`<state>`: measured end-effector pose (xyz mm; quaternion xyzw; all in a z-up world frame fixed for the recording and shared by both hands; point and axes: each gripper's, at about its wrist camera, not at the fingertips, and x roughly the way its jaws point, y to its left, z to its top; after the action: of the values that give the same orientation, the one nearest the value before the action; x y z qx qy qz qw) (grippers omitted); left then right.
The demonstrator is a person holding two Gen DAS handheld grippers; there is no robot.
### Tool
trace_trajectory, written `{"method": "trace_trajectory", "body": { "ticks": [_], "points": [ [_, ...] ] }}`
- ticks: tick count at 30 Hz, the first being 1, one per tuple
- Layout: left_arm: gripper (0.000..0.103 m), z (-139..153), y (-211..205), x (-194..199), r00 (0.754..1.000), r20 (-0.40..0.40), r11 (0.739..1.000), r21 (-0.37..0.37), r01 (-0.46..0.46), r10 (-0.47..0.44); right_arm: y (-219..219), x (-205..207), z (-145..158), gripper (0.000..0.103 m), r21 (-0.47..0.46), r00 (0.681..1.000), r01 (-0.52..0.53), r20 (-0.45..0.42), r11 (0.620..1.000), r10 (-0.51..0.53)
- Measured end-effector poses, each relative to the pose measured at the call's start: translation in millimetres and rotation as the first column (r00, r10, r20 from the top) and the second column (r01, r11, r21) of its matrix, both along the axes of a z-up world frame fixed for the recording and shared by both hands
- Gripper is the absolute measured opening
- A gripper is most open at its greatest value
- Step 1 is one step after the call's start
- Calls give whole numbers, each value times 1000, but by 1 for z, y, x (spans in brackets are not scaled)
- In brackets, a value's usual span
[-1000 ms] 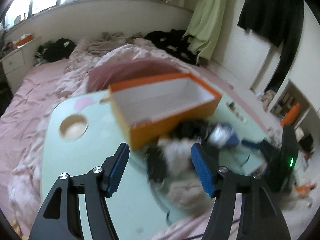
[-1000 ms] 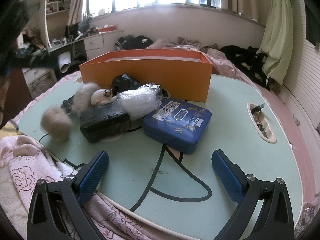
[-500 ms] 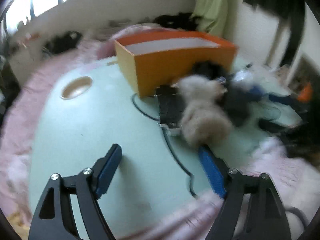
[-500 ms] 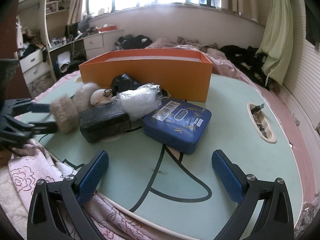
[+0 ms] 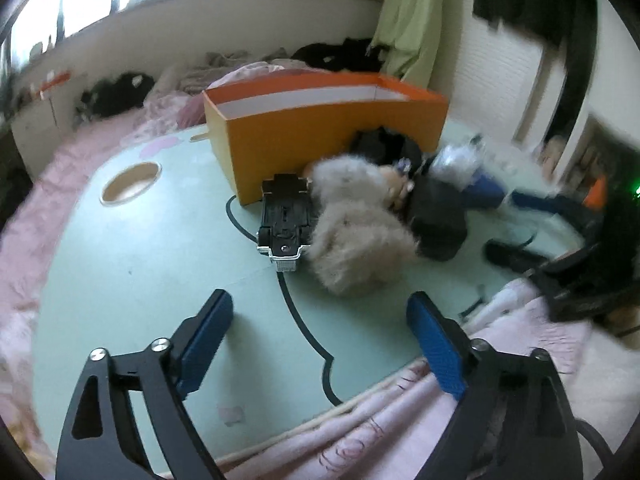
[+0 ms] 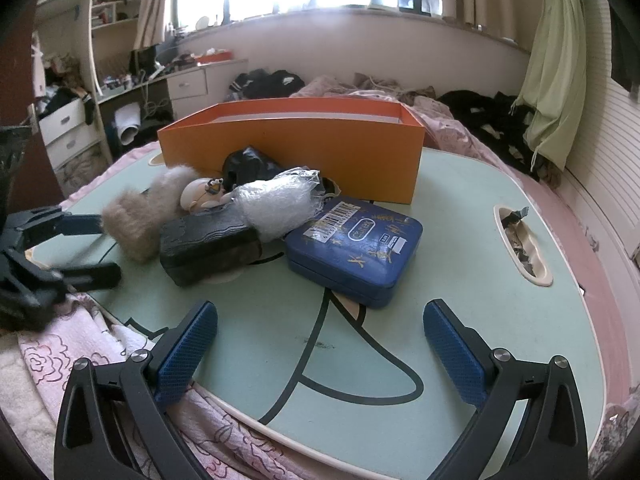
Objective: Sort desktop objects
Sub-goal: 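Carry the brown pom-pom out and set it beside the toy car, open left gripper, then reach the right gripper into the orange box toward the brown card box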
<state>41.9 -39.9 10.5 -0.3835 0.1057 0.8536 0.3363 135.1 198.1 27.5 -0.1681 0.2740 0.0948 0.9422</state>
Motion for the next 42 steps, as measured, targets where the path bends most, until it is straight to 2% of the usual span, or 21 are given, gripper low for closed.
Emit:
{"method": "trace_trajectory", "body": {
  "ticks": [1,7,13,16,20,22,26,29,37,40,42],
  "points": [
    [103,-1,3,-1,1000,10,1000,-2,-3,3,0,0,1,103,0,1000,0,0,1000,0],
    [103,-4,3,-5,1000,18,1000,0,-9,9,4,9,10,102,-23,1000,20,-23,1000,-21],
    [103,-4,3,-4,1000,17,1000,0,-7,7,33,24,79,102,64,998,-31,62,997,27],
    [103,-4,3,-4,1000,17,1000,0,-6,6,72,50,98,102,26,998,-47,29,999,46],
    [103,-3,4,-4,1000,15,1000,3,-2,2,126,89,84,102,-121,999,-6,34,993,10],
    [103,-3,4,-4,1000,13,1000,5,-1,1,139,104,73,102,-149,1000,14,1,989,-14],
    [103,-3,4,-4,1000,11,1000,11,1,-1,142,132,57,99,-123,994,46,-90,991,-57],
    [103,-3,2,-4,1000,9,1000,14,3,-3,139,134,52,99,-127,994,63,-83,990,-74],
    [103,-4,2,-4,1000,7,1000,17,4,-4,139,123,57,99,-101,996,31,-84,994,-40],
    [103,-4,2,-4,1000,7,1000,17,5,-5,141,125,69,97,-43,994,3,-109,999,-8],
    [103,-4,3,-4,1000,7,1000,17,6,-6,139,137,81,95,61,981,-6,-191,998,17]
  ]
}}
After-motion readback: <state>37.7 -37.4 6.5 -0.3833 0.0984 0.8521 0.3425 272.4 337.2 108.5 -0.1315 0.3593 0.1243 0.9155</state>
